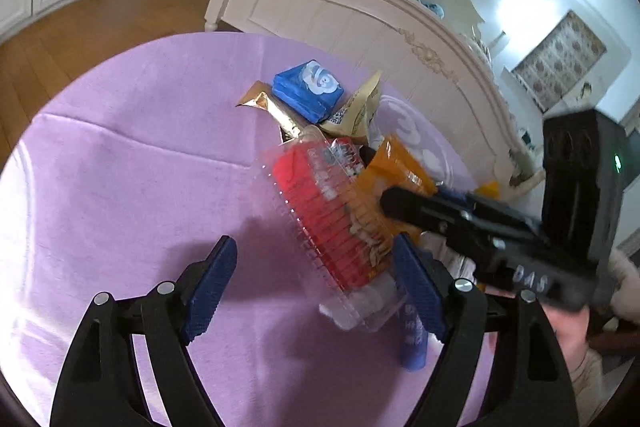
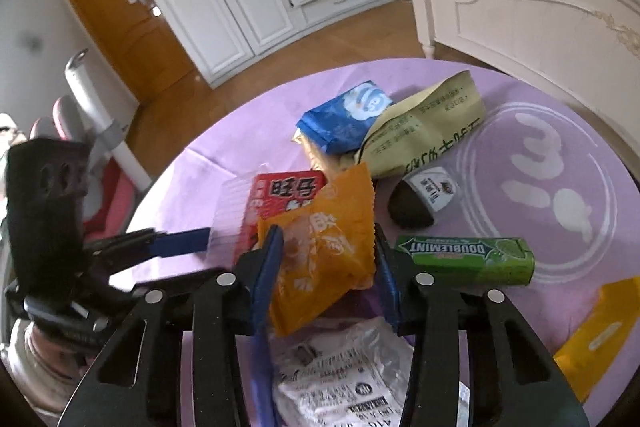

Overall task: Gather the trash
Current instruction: 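Grasp the clear plastic box with the left tool while the right tool grasps the orange snack bag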

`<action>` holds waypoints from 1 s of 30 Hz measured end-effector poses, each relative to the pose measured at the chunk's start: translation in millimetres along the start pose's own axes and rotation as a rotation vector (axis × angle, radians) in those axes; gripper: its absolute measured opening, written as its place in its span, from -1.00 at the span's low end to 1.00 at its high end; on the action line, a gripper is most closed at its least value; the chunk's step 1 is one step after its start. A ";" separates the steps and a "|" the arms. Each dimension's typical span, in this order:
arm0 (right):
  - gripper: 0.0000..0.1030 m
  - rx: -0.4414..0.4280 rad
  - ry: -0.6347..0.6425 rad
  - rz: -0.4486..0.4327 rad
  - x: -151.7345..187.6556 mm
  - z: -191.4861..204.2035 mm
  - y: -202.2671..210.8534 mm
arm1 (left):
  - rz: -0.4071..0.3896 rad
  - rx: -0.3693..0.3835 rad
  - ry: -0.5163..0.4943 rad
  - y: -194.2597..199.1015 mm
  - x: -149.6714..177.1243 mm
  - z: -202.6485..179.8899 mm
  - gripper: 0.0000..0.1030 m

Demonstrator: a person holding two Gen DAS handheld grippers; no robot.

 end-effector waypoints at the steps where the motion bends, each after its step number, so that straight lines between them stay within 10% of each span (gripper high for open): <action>1: -0.38 -0.005 -0.001 -0.008 0.3 0.6 2.0 | -0.005 0.003 0.007 -0.2 -0.5 0.8 0.53; 3: -0.41 -0.001 -0.007 -0.035 5.0 1.4 10.8 | 0.000 0.023 0.016 -2.3 -1.1 -0.4 0.21; 19: -0.42 0.080 -0.116 -0.236 48.6 -22.3 68.4 | -0.041 -0.035 -0.032 11.0 1.9 -11.5 -0.13; 30: -0.42 0.052 -0.153 -0.287 67.7 -34.4 84.4 | -0.156 -0.296 -0.335 45.6 -2.1 -77.3 -0.19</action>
Point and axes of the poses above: each gripper's, at about its wrist camera, not at the fingertips, and y roughly against the way its jaws point, z to its left, x to its underside, the point moved 2 cm from there along -y, roughly the way its jaws point, and after that the axes turned 14 degrees about z, right-handed, at the moved point
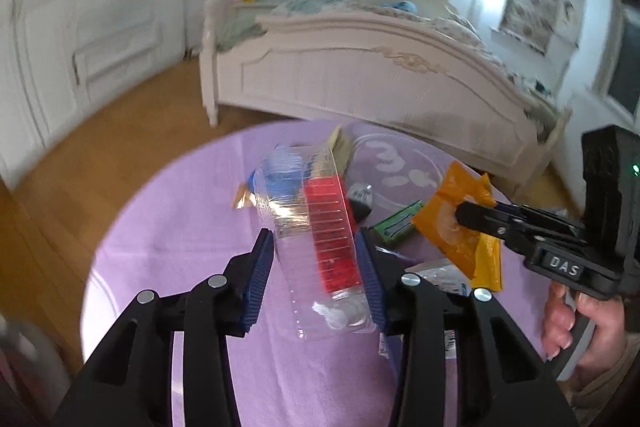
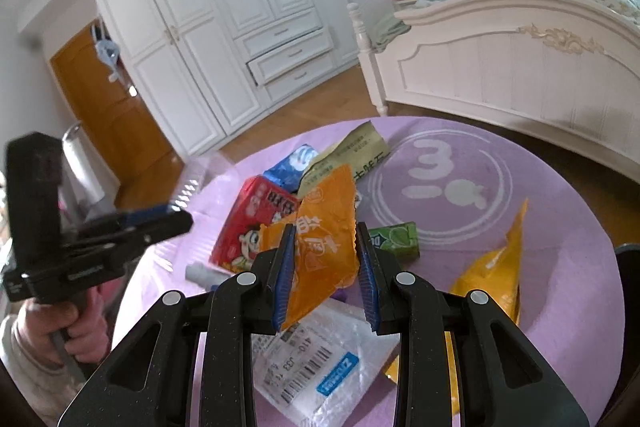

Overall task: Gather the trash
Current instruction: 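Grasp the clear plastic box with the left tool while the right tool grasps the orange snack bag, then carry both items over the black bin and open both tools to release them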

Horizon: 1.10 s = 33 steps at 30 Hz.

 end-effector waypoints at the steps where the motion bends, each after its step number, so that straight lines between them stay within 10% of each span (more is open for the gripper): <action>1: -0.42 -0.001 -0.002 -0.004 0.5 -0.8 1.4 | -0.006 -0.007 -0.014 1.8 -2.4 -3.1 -0.19; 15: -0.43 -0.005 -0.099 -0.105 9.5 -42.0 48.1 | -0.131 0.020 -0.082 50.6 -40.1 -29.2 -0.20; 33: -0.42 0.154 -0.363 -0.233 61.4 -183.6 134.8 | -0.021 0.434 -0.253 -27.8 -64.4 -179.3 -0.20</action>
Point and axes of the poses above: each gripper's, at about its wrist camera, not at the fingertips, and y roughly against the way its jaws point, z to its left, x to its underside, the point moved 2 cm from there along -y, roughly the way its jaws point, and after that the axes turned 14 degrees about z, right-handed, at the moved point
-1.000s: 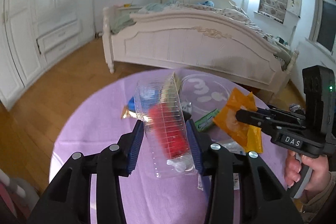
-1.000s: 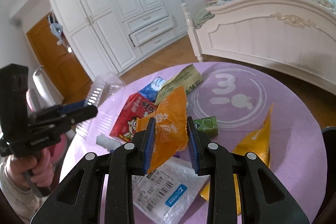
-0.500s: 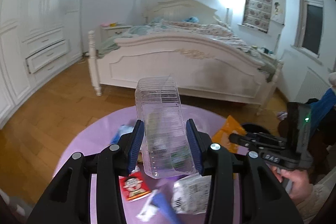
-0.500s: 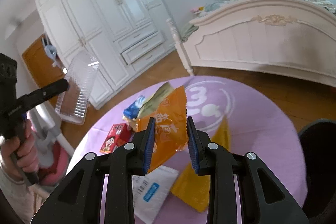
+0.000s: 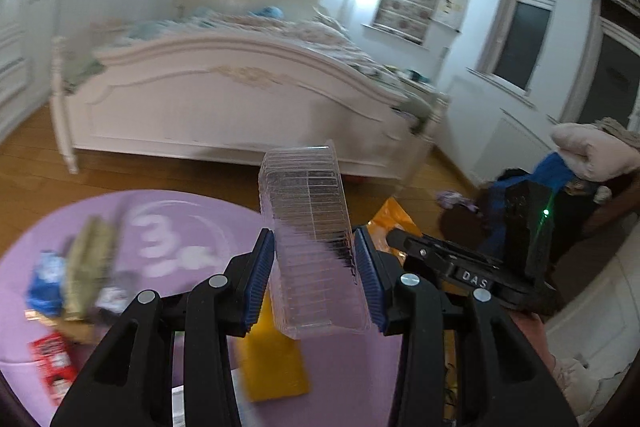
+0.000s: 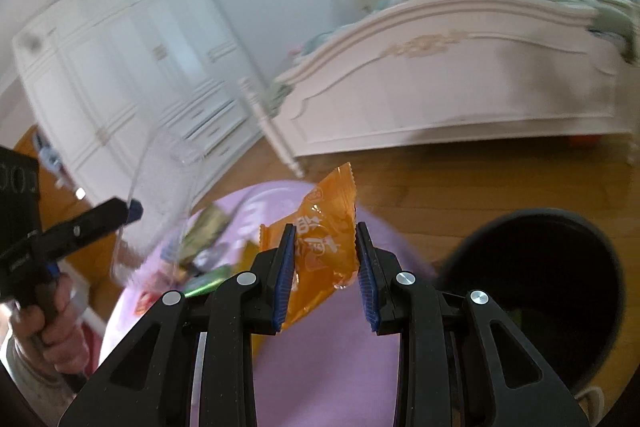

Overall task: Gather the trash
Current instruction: 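Carry both items over the black bin and open both tools to release them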

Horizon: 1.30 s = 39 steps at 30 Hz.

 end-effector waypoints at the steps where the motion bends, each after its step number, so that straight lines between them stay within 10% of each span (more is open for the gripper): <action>1: -0.42 0.010 -0.011 -0.004 0.6 -6.9 1.7 | 0.010 0.017 -0.006 -8.9 -1.4 -4.6 -0.20; 13: -0.42 0.198 -0.199 0.000 14.9 -130.8 7.4 | 0.153 0.197 -0.086 -127.7 -14.6 -68.1 -0.20; 31: -0.42 0.235 -0.289 0.078 40.0 -187.5 -32.5 | 0.253 0.193 -0.129 -189.3 -19.1 -92.7 -0.18; 36: 0.35 0.247 -0.321 0.053 42.5 -189.5 -24.3 | 0.232 0.176 -0.132 -186.3 -20.0 -94.0 0.21; 39: 0.37 0.251 -0.320 0.049 43.0 -187.5 -18.4 | 0.198 0.170 -0.126 -175.2 -18.9 -94.0 0.47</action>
Point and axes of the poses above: each gripper's, at about its wrist camera, not at the fingertips, and y roughly against the way its jaws point, z to its left, x to its underside, the point moved 2 cm from there along -y, roughly the way its jaws point, and after that the axes turned 14 degrees about z, right-handed, at the moved point
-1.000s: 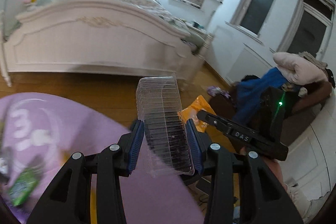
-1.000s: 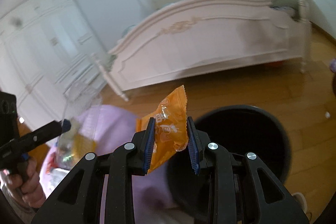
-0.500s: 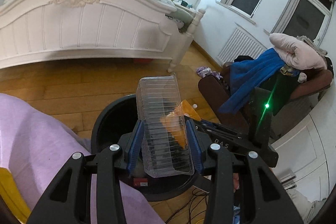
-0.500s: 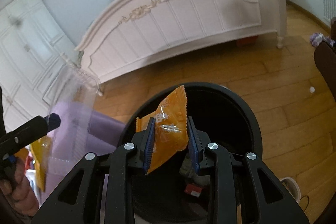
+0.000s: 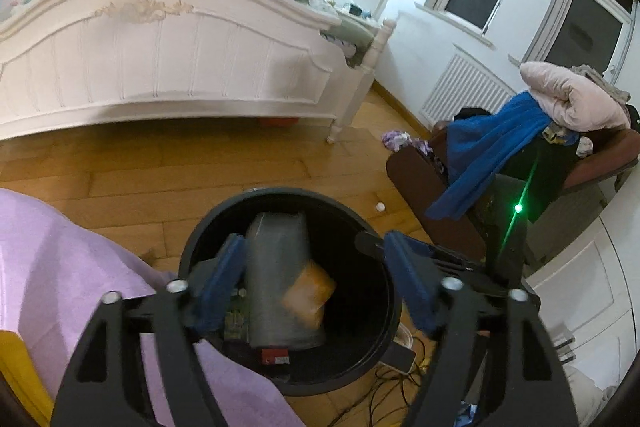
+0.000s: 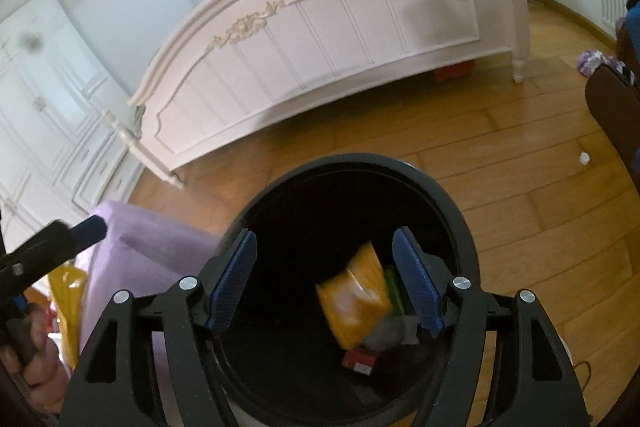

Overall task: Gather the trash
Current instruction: 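Carry both items over the black bin and open both tools to release them, then grasp the red milk box with the left tool while the right tool grasps the yellow bag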

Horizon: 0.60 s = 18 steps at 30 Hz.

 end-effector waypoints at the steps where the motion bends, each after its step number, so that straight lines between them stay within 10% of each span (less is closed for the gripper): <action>1: 0.37 -0.001 0.002 -0.002 0.4 1.5 1.9 | -0.002 -0.001 0.000 2.7 0.5 1.4 0.47; 9: 0.37 -0.041 0.085 -0.018 9.1 46.9 19.1 | -0.083 -0.040 0.047 66.0 23.9 13.4 0.47; 18: 0.47 -0.138 0.288 0.018 23.3 150.8 21.8 | -0.192 -0.281 0.237 168.5 94.6 79.3 0.47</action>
Point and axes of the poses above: each gripper's, at about its wrist camera, not at the fingertips, and y roughly against the way its jaws point, z to its left, x to its underside, the point moved 2 cm from there along -y, roughly the way its jaws point, and after that the axes turned 14 degrees about z, right-handed, at the moved point
